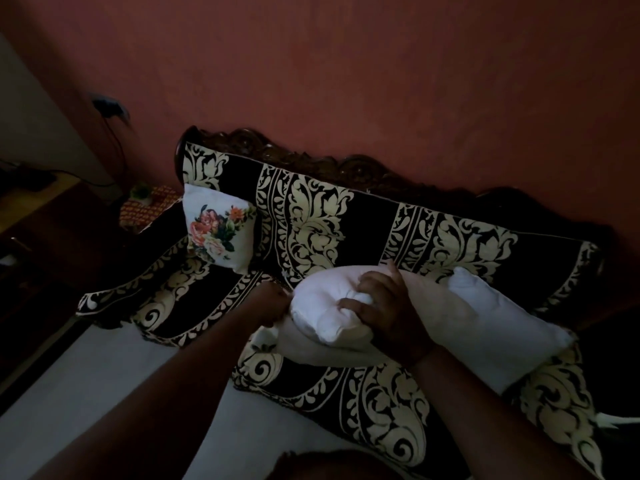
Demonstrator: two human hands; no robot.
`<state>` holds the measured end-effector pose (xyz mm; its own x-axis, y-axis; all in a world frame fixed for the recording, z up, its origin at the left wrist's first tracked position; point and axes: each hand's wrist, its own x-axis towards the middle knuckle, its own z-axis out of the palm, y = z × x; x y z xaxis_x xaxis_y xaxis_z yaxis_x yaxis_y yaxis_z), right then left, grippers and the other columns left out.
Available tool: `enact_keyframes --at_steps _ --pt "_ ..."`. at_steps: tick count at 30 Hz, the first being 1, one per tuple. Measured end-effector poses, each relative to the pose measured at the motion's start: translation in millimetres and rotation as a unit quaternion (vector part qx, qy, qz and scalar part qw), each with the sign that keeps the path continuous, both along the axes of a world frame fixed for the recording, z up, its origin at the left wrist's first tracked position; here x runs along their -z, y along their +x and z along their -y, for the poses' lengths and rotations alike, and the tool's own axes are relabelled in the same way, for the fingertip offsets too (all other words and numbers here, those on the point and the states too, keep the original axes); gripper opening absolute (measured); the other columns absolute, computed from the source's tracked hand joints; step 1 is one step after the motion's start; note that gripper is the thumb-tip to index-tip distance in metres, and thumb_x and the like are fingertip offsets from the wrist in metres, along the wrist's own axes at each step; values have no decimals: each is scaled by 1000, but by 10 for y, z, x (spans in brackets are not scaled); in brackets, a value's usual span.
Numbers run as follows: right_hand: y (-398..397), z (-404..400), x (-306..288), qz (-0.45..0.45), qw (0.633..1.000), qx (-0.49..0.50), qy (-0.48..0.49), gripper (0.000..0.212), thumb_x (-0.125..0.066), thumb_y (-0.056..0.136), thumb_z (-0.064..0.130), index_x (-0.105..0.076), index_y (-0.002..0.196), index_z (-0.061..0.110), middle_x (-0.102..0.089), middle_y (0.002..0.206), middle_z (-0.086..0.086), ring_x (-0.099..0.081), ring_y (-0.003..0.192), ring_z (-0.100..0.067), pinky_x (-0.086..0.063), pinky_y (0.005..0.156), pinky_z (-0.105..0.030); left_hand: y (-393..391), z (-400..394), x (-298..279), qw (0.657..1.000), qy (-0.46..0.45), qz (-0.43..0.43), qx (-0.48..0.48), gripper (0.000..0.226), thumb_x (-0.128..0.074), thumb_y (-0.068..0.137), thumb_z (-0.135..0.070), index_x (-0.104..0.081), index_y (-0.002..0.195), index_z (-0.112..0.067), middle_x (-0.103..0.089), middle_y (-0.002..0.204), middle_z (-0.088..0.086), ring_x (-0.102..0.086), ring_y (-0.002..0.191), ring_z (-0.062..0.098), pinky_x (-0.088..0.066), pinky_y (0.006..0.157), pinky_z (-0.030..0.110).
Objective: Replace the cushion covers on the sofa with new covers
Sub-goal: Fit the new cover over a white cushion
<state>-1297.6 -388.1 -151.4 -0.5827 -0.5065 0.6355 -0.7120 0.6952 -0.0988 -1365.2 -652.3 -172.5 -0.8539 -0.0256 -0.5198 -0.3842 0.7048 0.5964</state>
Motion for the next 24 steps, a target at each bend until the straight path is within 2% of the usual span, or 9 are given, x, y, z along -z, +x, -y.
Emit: enact_keyframes --at_steps 4,8,11,14,16,17,20,22,24 --pt "-176 -182 86 80 994 69 -27 57 -84 73 22 -56 122 29 -61 123 -3 -47 131 -32 -32 102 -71 40 -18 126 997 -36 -55 -39 34 -56 98 -25 -71 75 -5 -70 76 16 -69 80 30 -47 66 32" --pt "-262 -304 219 224 967 78 -96 75 -85 70 44 -51 134 26 -57 139 -2 -44 138 -31 -39 106 -61 7 10 116 974 111 -67 -186 37 -51 99 -14 -55 62 -11 -53 56 6 -49 53 20 -37 51 27" --pt "-118 -318 307 359 907 92 -198 102 -87 58 67 -45 145 34 -46 149 2 -42 141 -22 -37 114 -50 1 69 53 940 215 -98 -247 34 -52 97 -10 -51 62 -11 -42 48 2 -38 50 17 -27 50 28" --pt "222 -220 255 538 713 54 -446 76 -49 75 87 -47 142 50 -49 151 2 -53 129 -3 -45 107 -34 24 71 -11 923 261 -134 -250 27 -52 96 -10 -57 70 -8 -41 50 0 -36 48 16 -26 49 26" --pt "291 -228 370 556 516 76 -647 105 -24 67 97 -46 149 36 -53 149 3 -56 129 -12 -46 102 -38 54 64 -78 922 273 -165 -218 23 -52 97 -15 -66 86 -2 -47 56 1 -41 50 13 -30 49 25" --pt "282 -217 362 555 457 137 -681 120 -28 56 102 -47 149 28 -56 146 -2 -58 127 -19 -47 100 -41 80 69 -123 923 281 -177 -197 23 -51 98 -16 -66 92 0 -49 61 3 -42 53 12 -32 50 24" --pt "128 -175 400 618 394 305 -609 112 -41 57 103 -64 121 14 -69 114 -16 -64 106 -31 -49 99 -43 158 64 -206 929 301 -181 -118 17 -50 96 -11 -64 94 -1 -51 70 10 -46 62 18 -36 56 29" --pt "31 -87 367 705 332 272 -565 112 -58 49 97 -67 117 8 -73 109 -17 -67 105 -32 -50 103 -48 232 21 -246 943 270 -190 -51 15 -54 90 -18 -67 90 -12 -55 69 5 -49 62 18 -40 58 31" --pt "-19 4 345 744 333 256 -520 111 -77 41 86 -67 119 7 -74 110 -18 -68 108 -34 -51 101 -52 286 -27 -268 951 223 -215 1 13 -57 88 -24 -69 89 -19 -58 67 -5 -51 61 10 -42 58 29"
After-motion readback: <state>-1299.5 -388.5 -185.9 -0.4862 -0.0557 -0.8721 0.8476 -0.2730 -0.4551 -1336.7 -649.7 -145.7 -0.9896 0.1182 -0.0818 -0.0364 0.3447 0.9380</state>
